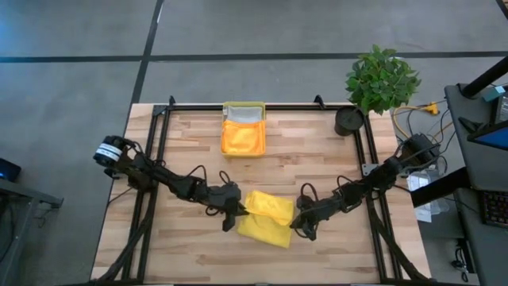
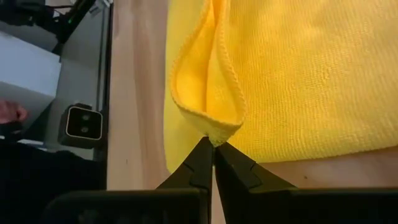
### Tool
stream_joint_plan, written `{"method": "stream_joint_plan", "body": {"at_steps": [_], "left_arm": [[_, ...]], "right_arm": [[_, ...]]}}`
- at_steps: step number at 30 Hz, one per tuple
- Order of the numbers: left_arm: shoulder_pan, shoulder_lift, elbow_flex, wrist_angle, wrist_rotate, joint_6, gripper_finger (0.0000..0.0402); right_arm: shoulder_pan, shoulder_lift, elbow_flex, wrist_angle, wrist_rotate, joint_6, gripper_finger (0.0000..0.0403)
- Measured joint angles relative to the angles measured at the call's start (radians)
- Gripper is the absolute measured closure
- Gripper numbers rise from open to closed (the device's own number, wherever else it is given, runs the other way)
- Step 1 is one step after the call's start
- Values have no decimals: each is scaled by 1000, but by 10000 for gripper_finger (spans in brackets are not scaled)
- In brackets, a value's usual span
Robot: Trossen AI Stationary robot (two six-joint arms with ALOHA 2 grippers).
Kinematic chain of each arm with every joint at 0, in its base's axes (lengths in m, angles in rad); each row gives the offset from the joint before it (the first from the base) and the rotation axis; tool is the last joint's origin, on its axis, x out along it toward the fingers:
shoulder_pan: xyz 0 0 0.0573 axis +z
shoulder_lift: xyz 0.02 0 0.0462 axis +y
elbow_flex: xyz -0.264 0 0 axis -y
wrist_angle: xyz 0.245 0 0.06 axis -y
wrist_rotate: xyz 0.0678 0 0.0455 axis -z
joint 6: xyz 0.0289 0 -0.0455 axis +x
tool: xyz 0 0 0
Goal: Fold microfiber towels
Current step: Fold the yellow microfiber cloth
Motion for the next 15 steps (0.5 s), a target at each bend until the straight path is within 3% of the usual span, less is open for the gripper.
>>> {"method": "stream_joint_plan", "body": {"at_steps": [3,9,15], "left_arm": [[9,0,0,8,21,0,401],[38,2,0,110,379,-4,401],[38,5,2,118,544,-61,401]], "right_arm": [[0,0,0,17,0,-1,394],[-4,5,-5,191,-125,11,394],[-5,13,-6,229,-264,106,394]]}}
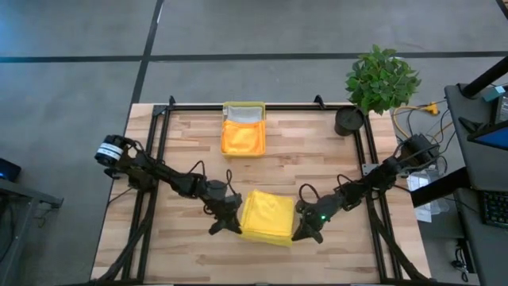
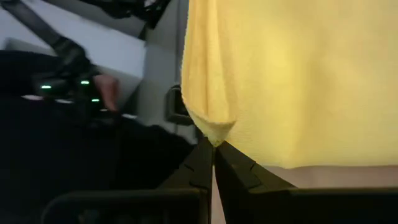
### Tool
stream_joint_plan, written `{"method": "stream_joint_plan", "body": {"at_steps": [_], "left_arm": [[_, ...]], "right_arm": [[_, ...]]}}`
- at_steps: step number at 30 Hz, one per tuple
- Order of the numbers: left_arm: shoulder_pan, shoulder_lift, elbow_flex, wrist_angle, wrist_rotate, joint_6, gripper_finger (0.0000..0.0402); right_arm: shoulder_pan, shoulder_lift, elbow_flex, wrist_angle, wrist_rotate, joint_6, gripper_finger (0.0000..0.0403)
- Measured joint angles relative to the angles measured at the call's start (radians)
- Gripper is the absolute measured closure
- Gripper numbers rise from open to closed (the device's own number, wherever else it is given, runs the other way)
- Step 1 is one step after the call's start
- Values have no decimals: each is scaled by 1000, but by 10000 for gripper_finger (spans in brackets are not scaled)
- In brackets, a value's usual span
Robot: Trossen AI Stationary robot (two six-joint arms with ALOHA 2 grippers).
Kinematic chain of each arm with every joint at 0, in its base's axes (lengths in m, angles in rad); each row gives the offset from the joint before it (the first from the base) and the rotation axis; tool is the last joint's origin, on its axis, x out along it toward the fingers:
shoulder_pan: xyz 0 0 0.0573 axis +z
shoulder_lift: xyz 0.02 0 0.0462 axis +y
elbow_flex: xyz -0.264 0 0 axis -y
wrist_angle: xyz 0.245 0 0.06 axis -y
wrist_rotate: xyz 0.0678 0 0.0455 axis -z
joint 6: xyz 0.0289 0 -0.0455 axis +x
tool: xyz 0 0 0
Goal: Fold microfiber towels
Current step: Fold the yellow microfiber cloth
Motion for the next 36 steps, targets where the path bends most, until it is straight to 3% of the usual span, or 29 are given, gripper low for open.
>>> {"method": "stream_joint_plan", "body": {"at_steps": [5,12,19,23,30,36], "left_arm": [[0,4,-2,75,94,-76,401],[-2,5,1,151,132,-132,401],[-20,111,5,300,173,-252,401],[-18,152,2,298,105,-275,401],[-15,146,-14,305,-134,-245,401],[-16,144,-21,292,-208,-243,401]], "right_arm": [[-2,0,0,69,-93,75,394],[-1,0,1,132,-142,150,395],[1,13,4,140,-181,200,395],[-2,30,0,132,-160,170,395],[-25,30,-14,129,-70,120,395],[-27,29,-62,129,39,110,394]]}}
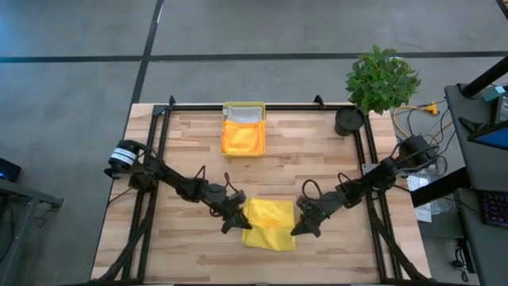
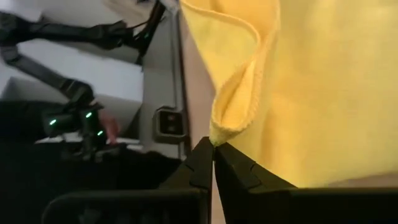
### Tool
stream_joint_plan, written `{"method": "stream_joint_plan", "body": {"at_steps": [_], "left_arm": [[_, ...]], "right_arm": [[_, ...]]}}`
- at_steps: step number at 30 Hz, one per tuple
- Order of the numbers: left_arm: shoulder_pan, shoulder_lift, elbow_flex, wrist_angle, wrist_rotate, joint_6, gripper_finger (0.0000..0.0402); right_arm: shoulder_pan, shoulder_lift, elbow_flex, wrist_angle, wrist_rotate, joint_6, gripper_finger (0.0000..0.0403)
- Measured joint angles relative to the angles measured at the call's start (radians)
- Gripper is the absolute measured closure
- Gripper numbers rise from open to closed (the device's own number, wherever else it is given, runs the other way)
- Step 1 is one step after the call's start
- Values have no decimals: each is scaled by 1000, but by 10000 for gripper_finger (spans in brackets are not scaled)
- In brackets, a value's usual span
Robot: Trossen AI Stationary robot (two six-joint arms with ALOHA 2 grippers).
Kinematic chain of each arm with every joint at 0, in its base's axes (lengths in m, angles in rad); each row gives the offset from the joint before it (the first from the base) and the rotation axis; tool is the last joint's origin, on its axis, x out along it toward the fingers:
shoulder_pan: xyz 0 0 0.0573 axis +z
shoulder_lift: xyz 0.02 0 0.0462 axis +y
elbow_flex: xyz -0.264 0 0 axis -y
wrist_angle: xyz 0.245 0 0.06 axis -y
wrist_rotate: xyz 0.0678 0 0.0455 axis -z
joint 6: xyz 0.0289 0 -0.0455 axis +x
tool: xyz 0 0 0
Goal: Fold microfiber towels
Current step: Fold the yellow microfiber cloth
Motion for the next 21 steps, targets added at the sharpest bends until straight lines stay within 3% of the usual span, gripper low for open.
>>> {"method": "stream_joint_plan", "body": {"at_steps": [14,21], "left_arm": [[0,-4,-60,-47,-88,23,401],[0,-26,-87,20,-66,60,401]], "right_arm": [[0,-45,-92,5,182,11,394],[0,-45,-93,-2,223,0,394]]}}
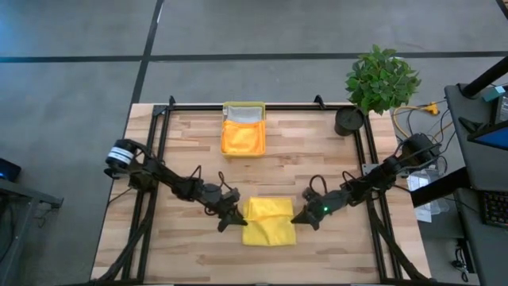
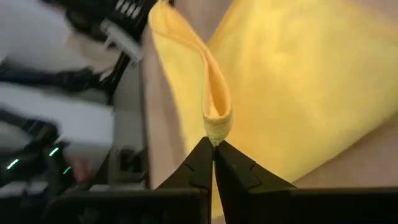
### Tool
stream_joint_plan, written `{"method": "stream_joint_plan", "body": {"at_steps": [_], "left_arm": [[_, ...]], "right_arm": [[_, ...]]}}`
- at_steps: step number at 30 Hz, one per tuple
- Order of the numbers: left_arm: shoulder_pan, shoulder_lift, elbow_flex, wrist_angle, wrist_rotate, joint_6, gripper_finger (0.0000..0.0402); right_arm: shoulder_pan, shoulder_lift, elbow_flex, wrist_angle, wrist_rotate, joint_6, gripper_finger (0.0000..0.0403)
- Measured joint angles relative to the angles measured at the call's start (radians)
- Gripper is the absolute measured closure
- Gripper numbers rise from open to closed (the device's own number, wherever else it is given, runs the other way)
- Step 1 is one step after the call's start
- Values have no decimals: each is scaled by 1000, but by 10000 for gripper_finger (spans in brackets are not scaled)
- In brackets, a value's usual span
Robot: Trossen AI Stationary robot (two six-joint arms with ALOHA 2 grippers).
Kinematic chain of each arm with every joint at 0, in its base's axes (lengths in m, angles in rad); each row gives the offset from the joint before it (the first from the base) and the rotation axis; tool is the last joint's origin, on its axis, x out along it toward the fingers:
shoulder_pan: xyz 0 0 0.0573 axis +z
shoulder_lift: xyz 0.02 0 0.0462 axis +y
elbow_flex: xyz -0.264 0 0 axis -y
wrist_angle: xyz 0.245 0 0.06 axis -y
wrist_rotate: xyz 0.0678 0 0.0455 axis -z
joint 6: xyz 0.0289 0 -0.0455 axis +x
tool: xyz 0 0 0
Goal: Fold microfiber towels
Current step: Fold the yellow microfiber cloth
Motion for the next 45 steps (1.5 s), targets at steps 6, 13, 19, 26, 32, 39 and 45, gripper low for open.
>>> {"method": "stream_joint_plan", "body": {"at_steps": [6,13,19,26,32,39,45], "left_arm": [[1,-24,-41,-13,-181,8,402],[1,-28,-61,-15,-247,7,402],[1,-28,-61,-15,-350,8,401],[1,-30,-59,-46,-384,9,402],[1,-30,-29,-221,-384,8,401],[3,-30,-24,-244,-387,9,402],[4,-31,-25,-237,-388,8,401]], "right_arm": [[-1,0,-4,-21,145,8,394],[-11,0,-4,-74,181,34,394],[-11,0,-4,-125,220,52,394],[-11,0,-4,-158,230,12,394],[-11,-3,0,-213,243,-3,394],[-11,-2,4,-242,263,-34,394],[-11,-2,34,-327,281,-38,394]]}}
